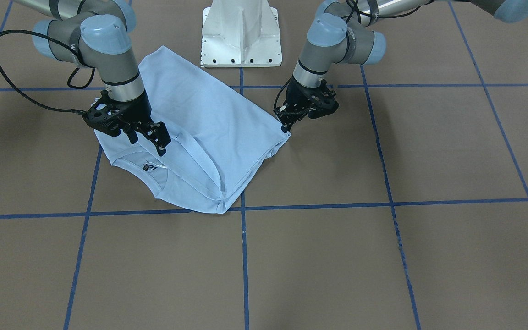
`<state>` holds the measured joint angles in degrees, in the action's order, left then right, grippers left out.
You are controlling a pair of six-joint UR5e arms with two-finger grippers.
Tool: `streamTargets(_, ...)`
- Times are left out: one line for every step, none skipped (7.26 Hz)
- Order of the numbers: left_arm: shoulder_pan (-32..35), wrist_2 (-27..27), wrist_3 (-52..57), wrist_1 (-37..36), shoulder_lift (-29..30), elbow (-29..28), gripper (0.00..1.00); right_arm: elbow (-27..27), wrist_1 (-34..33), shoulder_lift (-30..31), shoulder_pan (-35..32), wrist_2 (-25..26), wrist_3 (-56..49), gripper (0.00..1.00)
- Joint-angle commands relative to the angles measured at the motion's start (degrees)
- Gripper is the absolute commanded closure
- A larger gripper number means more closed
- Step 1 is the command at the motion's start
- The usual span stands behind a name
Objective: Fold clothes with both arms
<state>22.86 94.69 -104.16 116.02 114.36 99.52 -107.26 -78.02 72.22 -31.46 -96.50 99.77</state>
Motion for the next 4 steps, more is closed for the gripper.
streamTargets(6.1, 0.1, 9.5, 0.3, 0.2, -1.9, 1.0, 0.4, 0.2, -0.2, 0.3, 0.3, 0.4, 0.0)
streamTargets(10.4, 0.2, 12.6, 0.4, 2.7, -5.4, 1.0, 0.4, 0.2, -1.2, 0.5, 0.4, 0.5, 0.0)
streamTargets(14.3, 0.2, 15.4, 1.1, 7.1, -10.6, 1.0, 0.5, 0.2, -3.5, 0.4, 0.4, 0.4, 0.0)
streamTargets(17.6, 0.6, 15.6, 6.2, 12.0, -16.9, 1.0, 0.4, 0.2, -4.5, 0.4, 0.4, 0.4, 0.0)
